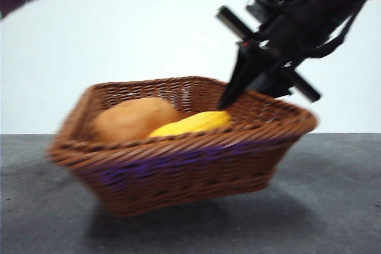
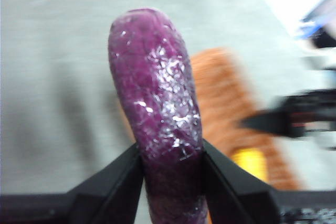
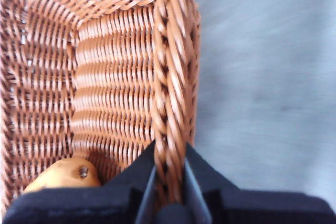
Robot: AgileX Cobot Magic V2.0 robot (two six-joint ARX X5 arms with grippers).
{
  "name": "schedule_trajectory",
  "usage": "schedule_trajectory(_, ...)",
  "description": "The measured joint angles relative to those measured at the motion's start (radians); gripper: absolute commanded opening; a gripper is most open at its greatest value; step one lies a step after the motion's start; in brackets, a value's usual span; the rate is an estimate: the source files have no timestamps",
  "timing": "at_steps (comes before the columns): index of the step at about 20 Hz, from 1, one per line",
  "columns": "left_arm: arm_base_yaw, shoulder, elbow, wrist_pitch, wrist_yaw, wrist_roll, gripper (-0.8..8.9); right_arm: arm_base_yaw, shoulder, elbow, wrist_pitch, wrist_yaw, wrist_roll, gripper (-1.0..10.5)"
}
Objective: Help me put the vegetables on the table into the basket
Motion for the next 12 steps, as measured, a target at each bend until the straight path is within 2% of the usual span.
schedule_trajectory(2,-0.037,-0.030,-0.003,0.006,0.039,-0.046,-0.08,0.072,0.031,0.000,0.064,0.019,0.045,-0.1)
schedule_trajectory(6,-0.148,0.016,-0.003,0.068,0.035,-0.108,-0.08,0.177,0.063,0.000,0.144,0.048,0.124,-0.1)
schedule_trajectory(9,-0.229,0.121,-0.003,0.155,0.020,-0.178,-0.08,0.199,0.063,0.000,0.168,0.067,0.155,-0.1)
schedule_trajectory(12,-0.319,0.266,-0.004,0.184,-0.072,-0.222,-0.09,0.186,0.063,0.000,0.167,0.088,0.164,-0.1)
